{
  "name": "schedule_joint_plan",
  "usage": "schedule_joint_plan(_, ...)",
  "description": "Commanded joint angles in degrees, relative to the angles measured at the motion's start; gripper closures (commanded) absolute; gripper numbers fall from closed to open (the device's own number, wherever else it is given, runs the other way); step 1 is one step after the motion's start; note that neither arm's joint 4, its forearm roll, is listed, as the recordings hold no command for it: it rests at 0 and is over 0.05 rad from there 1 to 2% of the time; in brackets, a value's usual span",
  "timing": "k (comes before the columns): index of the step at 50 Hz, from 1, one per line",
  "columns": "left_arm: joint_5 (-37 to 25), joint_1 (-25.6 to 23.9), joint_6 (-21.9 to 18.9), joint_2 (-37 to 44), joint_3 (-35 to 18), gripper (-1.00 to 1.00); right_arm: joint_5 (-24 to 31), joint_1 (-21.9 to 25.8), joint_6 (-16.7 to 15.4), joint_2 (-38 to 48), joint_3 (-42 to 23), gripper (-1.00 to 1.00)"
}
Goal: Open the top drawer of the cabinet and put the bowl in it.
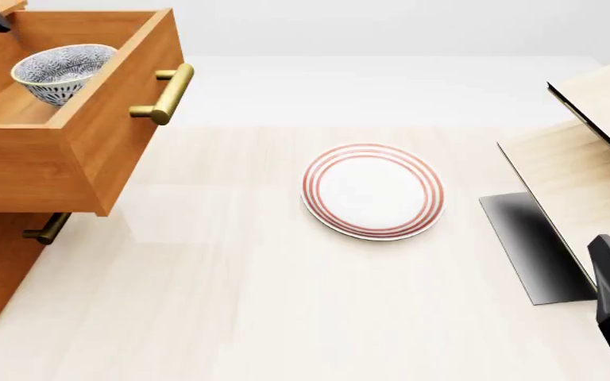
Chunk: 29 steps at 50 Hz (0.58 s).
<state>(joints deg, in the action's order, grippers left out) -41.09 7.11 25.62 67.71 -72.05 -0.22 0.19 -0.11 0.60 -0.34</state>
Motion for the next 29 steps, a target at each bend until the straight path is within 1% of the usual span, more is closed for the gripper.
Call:
schedule_joint_plan(1, -2.84, -0.69, 0.13, -2.81, -1.03, -1.00, 0.07, -0.01, 0.03, -0.14, 0.06, -1.00)
schedule_joint_plan(4, -4.80, -0.68, -0.23, -3.82, -2.81, -1.00, 0.07, 0.00, 0.03, -0.15, 0.06, -1.00)
schedule_joint_plan(5, -5.18, -1.07, 0.25, -4.33, -3.03, -1.00, 0.08, -0.02, 0.03, -0.13, 0.06, -1.00)
schedule_joint_plan(16, -6.83, -1.56, -0.02, -7.23, -3.01, -1.00, 0.07, 0.00, 0.03, -0.14, 0.06, -1.00)
schedule_joint_plan(18, -7.04, -1.93, 0.46, -7.96, -3.16, -1.00, 0.07, 0.00, 0.03, -0.14, 0.06, -1.00)
schedule_joint_plan(19, -8.06, -2.32, -0.20, -8.11, -4.13, -1.00, 0.07, -0.01, 0.03, -0.14, 0.06, -1.00)
schedule_joint_plan(23, -10.04, -2.34, -0.35, -9.69, -5.67, -1.00, 0.07, 0.01, 0.03, -0.14, 0.06, -1.00)
schedule_joint_plan(24, -10.28, -2.73, 0.19, -10.26, -5.90, -1.00, 0.08, -0.02, 0.02, -0.14, 0.06, -1.00)
schedule_joint_plan(26, -11.29, -2.47, -1.02, -10.65, -6.85, -1.00, 0.07, -0.01, 0.02, -0.14, 0.06, -1.00)
schedule_joint_plan(29, -12.27, -3.01, -0.98, -11.24, -7.40, -1.00, 0.07, -0.01, 0.05, -0.13, 0.06, -1.00)
